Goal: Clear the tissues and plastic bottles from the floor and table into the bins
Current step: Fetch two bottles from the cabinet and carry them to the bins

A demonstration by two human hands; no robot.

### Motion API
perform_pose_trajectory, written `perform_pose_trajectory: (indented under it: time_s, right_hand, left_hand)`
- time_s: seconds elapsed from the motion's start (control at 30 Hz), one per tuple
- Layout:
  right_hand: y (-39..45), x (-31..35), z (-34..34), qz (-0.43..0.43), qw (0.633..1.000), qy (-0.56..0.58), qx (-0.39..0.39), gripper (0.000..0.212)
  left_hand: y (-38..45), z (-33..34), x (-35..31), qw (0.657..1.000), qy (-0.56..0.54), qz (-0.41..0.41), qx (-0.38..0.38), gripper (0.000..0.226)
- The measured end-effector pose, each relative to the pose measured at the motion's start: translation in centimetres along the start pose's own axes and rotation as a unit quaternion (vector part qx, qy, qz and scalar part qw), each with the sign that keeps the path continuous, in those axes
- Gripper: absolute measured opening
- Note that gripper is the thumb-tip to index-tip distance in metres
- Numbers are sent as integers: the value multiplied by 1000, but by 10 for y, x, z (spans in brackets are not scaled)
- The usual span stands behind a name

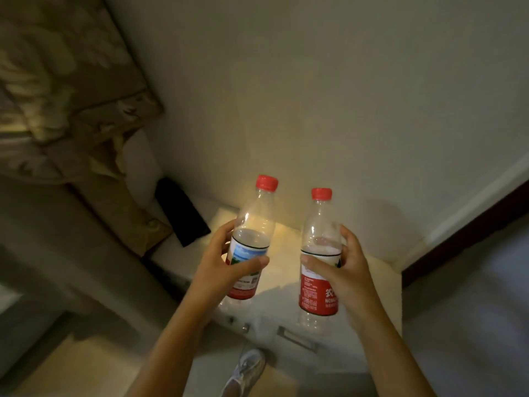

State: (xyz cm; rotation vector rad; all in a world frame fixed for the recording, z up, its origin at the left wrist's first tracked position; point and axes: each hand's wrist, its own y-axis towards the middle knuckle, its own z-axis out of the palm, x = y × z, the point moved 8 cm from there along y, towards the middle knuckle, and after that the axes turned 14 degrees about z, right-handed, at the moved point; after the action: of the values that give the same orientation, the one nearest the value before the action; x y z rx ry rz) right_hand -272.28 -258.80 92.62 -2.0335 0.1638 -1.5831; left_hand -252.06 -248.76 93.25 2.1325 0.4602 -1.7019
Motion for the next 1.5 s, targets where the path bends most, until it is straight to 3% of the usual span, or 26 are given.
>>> perform_pose_trajectory:
  time_s: [0.33,0.63,1.03,1.27,1.5]
  right_hand:
    - [-82,9,129,-99,968,-124,193,83]
    - [-199,-13,247,-163,895,-180,374,76]
    - [-417,-108,352,-193,801,-252,507,77]
    - [-562,-175,397,-215,726,-294,583,79]
    - [-687,-236,443,-212,616,-338,679,85]
  left_hand:
    - [-146,-119,-16,976,-27,-51,-211,60]
    - [-296,-206,-21,921,-10,-57,-385,66]
    - [-545,-287,-33,847,-28,-61,-527,77]
    - [-704,-315,-46,780,2,-61,-623,69]
    - [-835,-326,-51,673,22,-76,-735,73]
